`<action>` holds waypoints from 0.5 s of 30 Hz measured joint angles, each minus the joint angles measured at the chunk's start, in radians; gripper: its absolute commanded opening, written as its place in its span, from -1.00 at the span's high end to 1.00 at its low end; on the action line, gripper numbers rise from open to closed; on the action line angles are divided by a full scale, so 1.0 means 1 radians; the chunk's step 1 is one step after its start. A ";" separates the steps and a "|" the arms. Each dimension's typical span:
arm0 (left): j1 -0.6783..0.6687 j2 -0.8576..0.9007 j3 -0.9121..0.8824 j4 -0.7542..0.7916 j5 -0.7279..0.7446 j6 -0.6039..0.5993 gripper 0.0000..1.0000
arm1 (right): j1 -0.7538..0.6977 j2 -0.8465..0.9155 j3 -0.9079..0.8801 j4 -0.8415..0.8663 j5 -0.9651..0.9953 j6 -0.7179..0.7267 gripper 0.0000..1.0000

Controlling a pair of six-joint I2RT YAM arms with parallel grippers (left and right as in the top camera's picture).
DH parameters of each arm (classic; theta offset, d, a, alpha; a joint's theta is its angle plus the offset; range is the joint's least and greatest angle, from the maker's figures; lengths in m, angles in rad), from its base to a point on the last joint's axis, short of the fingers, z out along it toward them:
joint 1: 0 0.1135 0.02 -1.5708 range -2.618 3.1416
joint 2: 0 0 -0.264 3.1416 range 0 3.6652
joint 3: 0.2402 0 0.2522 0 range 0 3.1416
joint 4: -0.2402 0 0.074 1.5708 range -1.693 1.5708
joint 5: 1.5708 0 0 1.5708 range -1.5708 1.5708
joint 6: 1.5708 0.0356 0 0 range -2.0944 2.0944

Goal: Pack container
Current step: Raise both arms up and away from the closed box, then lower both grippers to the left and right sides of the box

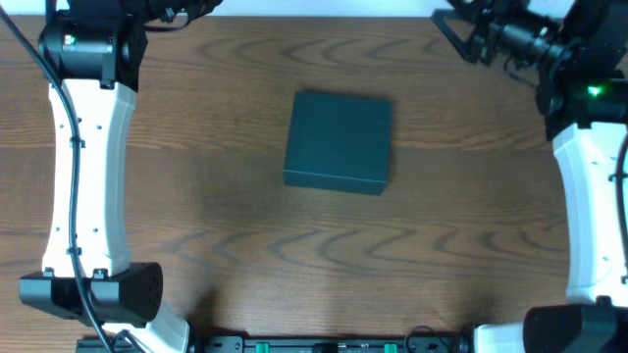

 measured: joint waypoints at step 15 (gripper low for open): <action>-0.190 0.060 -0.002 -0.529 -0.849 0.972 -0.91 | 0.405 -0.014 -0.002 -0.607 1.223 -0.634 -0.71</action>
